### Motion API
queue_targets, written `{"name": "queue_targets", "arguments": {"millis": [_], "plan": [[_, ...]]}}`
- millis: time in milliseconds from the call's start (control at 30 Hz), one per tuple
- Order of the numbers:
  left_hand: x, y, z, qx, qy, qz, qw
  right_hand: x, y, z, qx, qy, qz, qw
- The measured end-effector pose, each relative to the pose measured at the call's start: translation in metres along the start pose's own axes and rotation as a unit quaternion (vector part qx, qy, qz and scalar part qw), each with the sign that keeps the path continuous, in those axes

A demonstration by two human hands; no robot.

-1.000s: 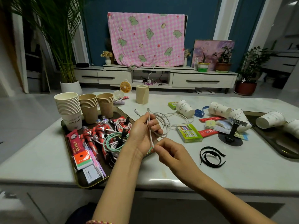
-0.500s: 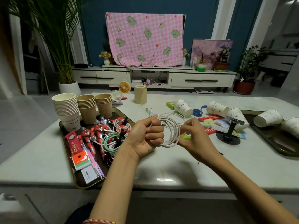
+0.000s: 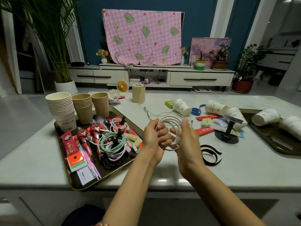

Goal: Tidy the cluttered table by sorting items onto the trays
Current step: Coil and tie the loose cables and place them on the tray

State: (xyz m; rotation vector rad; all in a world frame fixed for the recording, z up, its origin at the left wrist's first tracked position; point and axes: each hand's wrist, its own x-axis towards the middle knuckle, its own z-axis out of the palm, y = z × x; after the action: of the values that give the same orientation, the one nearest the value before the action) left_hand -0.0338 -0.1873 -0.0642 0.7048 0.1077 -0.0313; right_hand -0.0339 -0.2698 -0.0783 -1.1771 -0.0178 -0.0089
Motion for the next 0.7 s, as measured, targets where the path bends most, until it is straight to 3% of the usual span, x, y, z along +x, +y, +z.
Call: {"name": "queue_targets", "arguments": {"millis": [100, 267, 533, 700], "plan": [[-0.001, -0.002, 0.005, 0.06, -0.031, -0.019, 0.998, 0.002, 0.004, -0.001, -0.089, 0.011, -0.105, 0.99], [-0.001, -0.007, 0.009, 0.123, -0.054, -0.052, 0.99, 0.012, 0.004, -0.008, -0.143, 0.01, -0.205, 0.968], [-0.004, 0.01, -0.001, 0.107, -0.084, -0.155, 0.978, 0.019, 0.002, -0.016, -0.149, -0.022, -0.19, 0.97], [-0.005, 0.01, -0.006, 0.154, -0.079, -0.181, 0.968, 0.019, -0.004, -0.017, -0.21, -0.117, -0.21, 0.948]]}}
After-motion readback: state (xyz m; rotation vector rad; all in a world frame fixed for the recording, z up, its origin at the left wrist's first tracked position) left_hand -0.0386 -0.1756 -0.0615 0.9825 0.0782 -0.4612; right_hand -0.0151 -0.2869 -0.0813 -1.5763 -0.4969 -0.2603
